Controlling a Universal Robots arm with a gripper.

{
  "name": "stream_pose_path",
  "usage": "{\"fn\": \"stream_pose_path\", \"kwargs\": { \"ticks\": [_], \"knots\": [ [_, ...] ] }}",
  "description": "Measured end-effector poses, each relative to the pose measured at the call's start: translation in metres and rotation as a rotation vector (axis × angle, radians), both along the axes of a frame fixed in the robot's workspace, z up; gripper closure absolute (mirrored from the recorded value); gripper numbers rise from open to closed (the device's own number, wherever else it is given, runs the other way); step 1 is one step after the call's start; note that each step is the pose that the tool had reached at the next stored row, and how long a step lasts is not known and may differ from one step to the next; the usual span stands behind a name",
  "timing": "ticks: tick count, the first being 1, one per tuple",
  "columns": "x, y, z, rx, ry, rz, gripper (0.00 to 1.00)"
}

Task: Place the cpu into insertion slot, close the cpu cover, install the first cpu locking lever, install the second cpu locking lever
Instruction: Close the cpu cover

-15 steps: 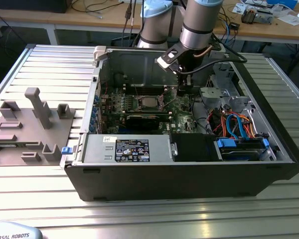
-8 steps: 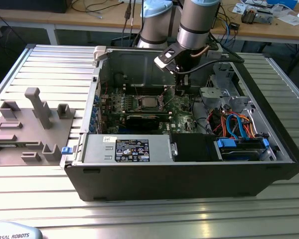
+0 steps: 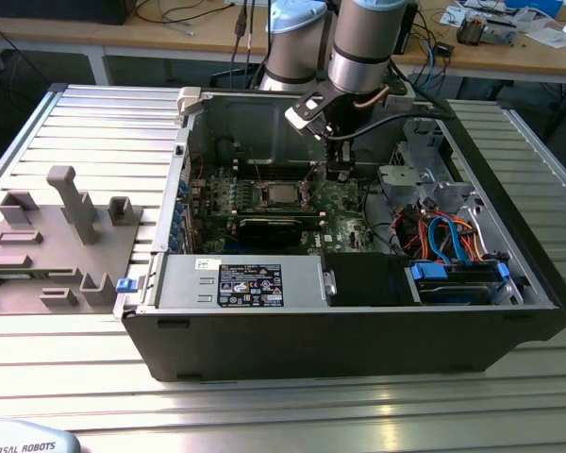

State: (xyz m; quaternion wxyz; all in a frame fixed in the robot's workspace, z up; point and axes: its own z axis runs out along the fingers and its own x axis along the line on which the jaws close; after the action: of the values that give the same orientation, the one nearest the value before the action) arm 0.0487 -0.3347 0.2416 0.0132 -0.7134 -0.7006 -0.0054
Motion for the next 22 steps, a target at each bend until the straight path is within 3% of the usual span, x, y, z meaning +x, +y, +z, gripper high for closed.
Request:
{"fn": "stream_pose_path", "kwargs": {
  "ticks": [22],
  "knots": [
    [-0.0094, 0.0000, -0.0002, 0.0000, 0.0000, 0.000, 0.89]
  ]
}}
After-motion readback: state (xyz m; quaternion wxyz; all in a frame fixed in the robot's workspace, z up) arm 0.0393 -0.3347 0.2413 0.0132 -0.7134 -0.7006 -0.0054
